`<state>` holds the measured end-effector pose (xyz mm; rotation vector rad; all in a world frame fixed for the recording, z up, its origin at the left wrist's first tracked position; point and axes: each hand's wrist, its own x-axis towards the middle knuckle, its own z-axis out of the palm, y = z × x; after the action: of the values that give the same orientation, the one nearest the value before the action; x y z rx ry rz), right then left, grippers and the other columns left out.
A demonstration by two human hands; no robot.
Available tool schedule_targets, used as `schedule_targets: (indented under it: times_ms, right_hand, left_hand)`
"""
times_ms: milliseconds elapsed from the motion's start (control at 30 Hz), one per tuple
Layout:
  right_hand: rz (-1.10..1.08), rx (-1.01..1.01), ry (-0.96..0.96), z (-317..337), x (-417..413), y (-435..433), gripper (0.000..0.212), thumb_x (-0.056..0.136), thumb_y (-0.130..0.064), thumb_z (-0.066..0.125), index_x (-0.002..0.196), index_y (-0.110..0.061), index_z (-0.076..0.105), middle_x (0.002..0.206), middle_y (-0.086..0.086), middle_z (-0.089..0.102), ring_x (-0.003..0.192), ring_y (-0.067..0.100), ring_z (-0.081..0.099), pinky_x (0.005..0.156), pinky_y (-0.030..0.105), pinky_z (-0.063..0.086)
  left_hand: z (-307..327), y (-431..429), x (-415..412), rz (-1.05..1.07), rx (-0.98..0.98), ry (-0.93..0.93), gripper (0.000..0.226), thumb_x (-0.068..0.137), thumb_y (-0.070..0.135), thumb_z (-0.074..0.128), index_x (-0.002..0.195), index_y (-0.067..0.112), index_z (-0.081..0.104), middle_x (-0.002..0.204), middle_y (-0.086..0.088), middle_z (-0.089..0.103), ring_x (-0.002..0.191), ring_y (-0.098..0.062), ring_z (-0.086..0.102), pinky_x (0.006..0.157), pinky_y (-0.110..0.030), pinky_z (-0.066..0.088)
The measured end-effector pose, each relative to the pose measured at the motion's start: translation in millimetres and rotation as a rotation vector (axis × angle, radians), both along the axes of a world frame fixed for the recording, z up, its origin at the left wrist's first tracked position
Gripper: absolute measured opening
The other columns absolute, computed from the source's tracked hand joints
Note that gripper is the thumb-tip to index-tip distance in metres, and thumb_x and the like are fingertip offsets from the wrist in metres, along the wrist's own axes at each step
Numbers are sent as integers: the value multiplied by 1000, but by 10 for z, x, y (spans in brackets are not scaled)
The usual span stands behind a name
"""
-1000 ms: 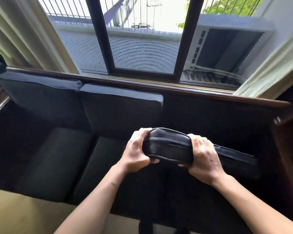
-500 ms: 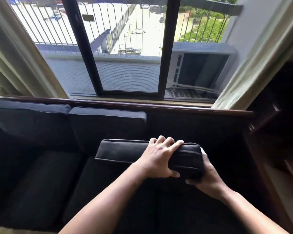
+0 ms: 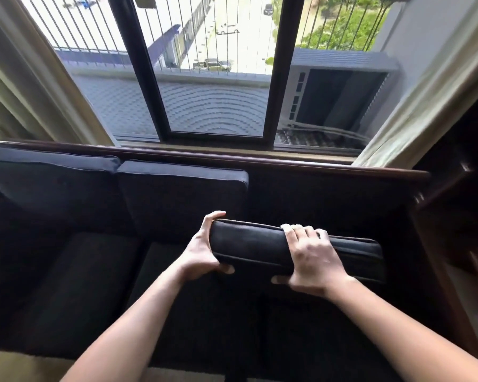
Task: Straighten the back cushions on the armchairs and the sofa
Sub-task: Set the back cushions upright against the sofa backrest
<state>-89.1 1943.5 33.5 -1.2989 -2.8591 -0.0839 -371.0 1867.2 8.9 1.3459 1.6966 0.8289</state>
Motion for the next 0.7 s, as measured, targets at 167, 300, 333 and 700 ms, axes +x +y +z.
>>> schedule_targets:
  times_ms: [167, 300, 333, 700]
  right_hand:
    - [-38, 19, 60, -26, -15, 10, 106, 62, -85, 59, 138, -11, 53, 118, 2, 64, 101, 28, 61, 94, 48, 44]
    - [-53, 20, 126, 18, 218, 32, 102, 64, -83, 63, 135, -11, 56, 119, 2, 66, 103, 26, 62, 95, 48, 46]
    - [-52, 25, 163, 34, 302, 40, 101, 64, -83, 64, 134, -10, 57, 118, 2, 67, 103, 26, 63, 95, 48, 46]
    - [-227, -321, 645, -126, 1695, 453, 105, 64, -70, 77, 154, -27, 44, 151, -17, 46, 140, 2, 38, 120, 36, 29]
  left_hand:
    - [-65, -19, 57, 112, -1, -135, 99, 52, 2, 99, 135, 34, 56, 123, 2, 74, 114, -12, 72, 95, -27, 60]
    - [116, 25, 271, 134, 6, -89, 85, 54, 8, 99, 124, 34, 60, 114, 3, 77, 107, -9, 73, 93, -28, 60]
    - [174, 50, 336, 129, 9, -80, 85, 52, 12, 100, 123, 35, 59, 114, 3, 76, 107, -10, 73, 95, -32, 60]
    - [913, 872, 1826, -143, 275, 284, 85, 49, 29, 98, 126, 23, 61, 115, 12, 53, 114, -13, 47, 102, -33, 40]
